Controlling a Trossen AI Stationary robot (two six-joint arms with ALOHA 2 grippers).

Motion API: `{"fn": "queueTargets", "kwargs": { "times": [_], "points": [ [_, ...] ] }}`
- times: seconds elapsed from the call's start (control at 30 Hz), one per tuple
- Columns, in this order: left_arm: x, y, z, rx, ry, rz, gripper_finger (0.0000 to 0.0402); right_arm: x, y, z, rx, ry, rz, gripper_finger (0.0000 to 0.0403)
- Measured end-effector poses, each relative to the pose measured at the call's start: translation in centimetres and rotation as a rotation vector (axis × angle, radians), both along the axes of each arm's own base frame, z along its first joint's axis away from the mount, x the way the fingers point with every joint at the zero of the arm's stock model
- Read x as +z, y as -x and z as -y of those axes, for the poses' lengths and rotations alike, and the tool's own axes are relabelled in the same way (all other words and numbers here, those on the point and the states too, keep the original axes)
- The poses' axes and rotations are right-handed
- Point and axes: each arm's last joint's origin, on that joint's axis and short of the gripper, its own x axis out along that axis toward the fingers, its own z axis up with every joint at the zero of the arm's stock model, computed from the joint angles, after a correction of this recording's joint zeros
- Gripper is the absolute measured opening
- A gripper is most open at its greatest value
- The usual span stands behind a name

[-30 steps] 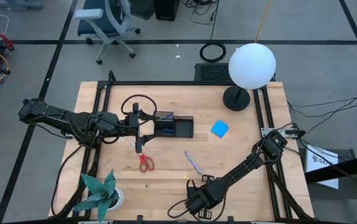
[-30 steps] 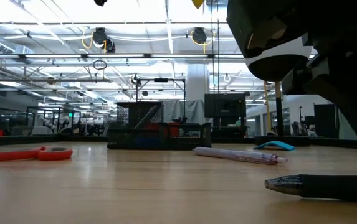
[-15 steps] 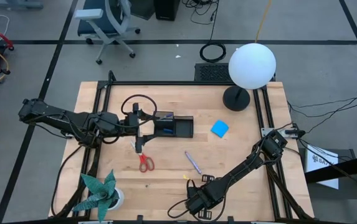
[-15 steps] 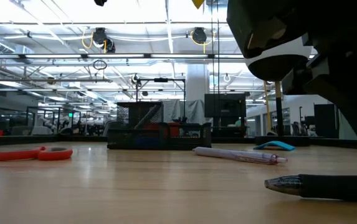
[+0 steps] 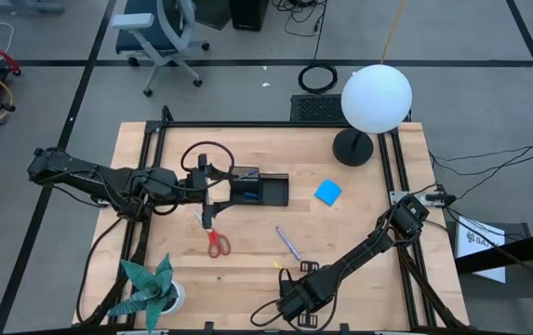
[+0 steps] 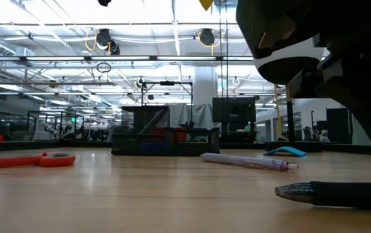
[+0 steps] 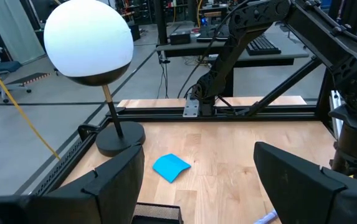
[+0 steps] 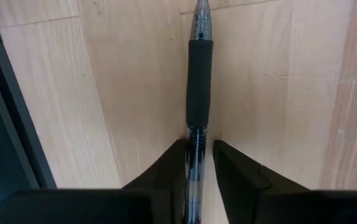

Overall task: Pick and place office supplies into organizer
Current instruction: Put the black pen into the desk organizer

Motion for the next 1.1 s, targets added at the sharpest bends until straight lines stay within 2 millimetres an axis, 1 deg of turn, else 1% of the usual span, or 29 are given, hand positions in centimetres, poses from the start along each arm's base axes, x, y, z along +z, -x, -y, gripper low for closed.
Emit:
{"fn": "queueTargets", "kwargs": {
  "times": [0.1,0.17,0.3,0.37,0.5,0.57,0.73,0.8,0.93,1.1],
  "points": [
    [0.0,0.0,0.0,0.000,0.000,0.000,0.0310,0.0,0.0,0.0,0.019,0.003,-0.001,0.0030],
    [0.0,0.0,0.0,0.000,0.000,0.000,0.0310,0.0,0.0,0.0,0.031,0.004,0.001,0.0015],
    [0.0,0.0,0.0,0.000,0.000,0.000,0.0310,0.0,0.0,0.1,0.034,0.005,0.002,0.0021],
    [0.0,0.0,0.0,0.000,0.000,0.000,0.0310,0.2,0.0,0.2,0.034,0.009,0.011,0.0015],
    [0.0,0.0,0.0,0.000,0.000,0.000,0.0310,1.2,0.0,0.4,0.040,0.009,0.040,0.0014],
    [0.0,0.0,0.0,0.000,0.000,0.000,0.0310,2.0,0.1,0.5,0.038,0.023,0.076,0.0014],
    [0.0,0.0,0.0,0.000,0.000,0.000,0.0310,5.4,0.4,1.1,0.048,0.049,0.187,0.0014],
    [0.0,0.0,0.0,0.000,0.000,0.000,0.0310,6.2,0.5,1.4,0.055,0.084,0.229,0.0014],
    [0.0,0.0,0.0,0.000,0.000,0.000,0.0310,8.4,0.7,2.1,0.075,0.161,0.336,0.0014],
    [0.0,0.0,0.0,0.000,0.000,0.000,0.0310,10.2,0.8,3.2,0.072,0.260,0.445,0.0014]
  ]
}}
